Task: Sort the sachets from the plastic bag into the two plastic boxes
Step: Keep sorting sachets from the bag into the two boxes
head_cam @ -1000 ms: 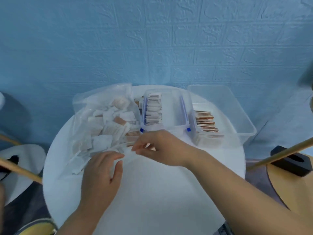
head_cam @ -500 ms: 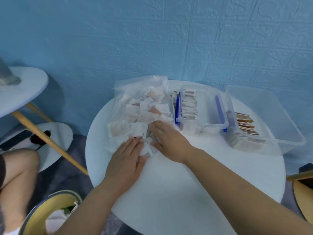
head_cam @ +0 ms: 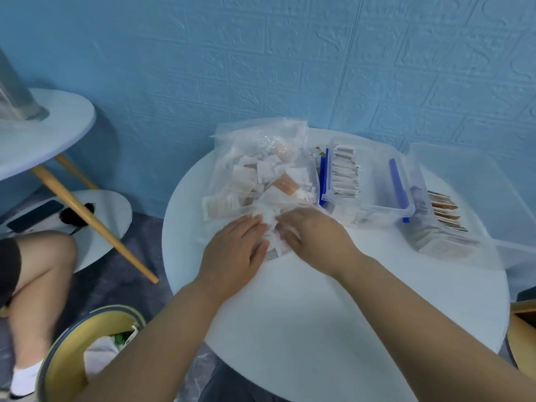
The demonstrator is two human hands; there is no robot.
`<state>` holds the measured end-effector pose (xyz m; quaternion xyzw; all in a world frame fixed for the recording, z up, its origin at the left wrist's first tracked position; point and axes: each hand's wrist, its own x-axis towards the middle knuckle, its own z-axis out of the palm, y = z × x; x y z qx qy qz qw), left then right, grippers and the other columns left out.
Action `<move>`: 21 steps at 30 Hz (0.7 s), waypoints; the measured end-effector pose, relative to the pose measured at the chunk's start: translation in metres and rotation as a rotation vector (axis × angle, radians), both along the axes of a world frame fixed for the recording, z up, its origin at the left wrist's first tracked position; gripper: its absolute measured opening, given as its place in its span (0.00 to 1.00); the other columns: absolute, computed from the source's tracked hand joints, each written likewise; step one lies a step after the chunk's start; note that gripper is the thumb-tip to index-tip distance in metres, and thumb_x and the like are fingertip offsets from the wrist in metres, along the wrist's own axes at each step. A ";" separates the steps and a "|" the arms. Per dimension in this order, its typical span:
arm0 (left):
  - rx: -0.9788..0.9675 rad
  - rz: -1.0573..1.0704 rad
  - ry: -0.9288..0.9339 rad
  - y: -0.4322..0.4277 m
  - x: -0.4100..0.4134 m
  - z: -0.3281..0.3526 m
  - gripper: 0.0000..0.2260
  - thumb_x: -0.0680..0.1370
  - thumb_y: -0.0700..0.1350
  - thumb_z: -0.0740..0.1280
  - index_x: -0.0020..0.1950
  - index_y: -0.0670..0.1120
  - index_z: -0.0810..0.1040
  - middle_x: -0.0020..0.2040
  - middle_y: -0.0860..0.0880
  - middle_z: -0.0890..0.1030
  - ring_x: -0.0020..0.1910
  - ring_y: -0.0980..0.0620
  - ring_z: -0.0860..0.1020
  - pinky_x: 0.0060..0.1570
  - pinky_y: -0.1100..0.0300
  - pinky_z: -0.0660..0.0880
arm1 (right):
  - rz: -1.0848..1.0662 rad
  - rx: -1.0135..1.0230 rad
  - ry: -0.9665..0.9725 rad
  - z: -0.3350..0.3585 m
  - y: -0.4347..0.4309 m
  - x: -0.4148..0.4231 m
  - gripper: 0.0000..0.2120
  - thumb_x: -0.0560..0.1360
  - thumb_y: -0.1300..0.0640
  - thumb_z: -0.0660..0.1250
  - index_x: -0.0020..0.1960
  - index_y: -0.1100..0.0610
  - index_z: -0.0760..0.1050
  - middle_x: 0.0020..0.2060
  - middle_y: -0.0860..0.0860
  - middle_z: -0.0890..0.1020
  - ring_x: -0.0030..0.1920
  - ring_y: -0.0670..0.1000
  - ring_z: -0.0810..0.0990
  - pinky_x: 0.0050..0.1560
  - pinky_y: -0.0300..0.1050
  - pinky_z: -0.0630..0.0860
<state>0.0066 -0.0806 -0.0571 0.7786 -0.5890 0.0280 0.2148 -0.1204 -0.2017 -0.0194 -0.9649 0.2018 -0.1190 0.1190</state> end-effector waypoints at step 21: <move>-0.236 0.087 0.304 0.011 -0.004 0.004 0.22 0.72 0.43 0.72 0.65 0.47 0.74 0.58 0.51 0.76 0.58 0.56 0.72 0.55 0.69 0.65 | -0.102 0.204 -0.111 -0.011 0.001 -0.011 0.16 0.75 0.53 0.67 0.62 0.55 0.76 0.55 0.51 0.79 0.55 0.51 0.75 0.52 0.33 0.65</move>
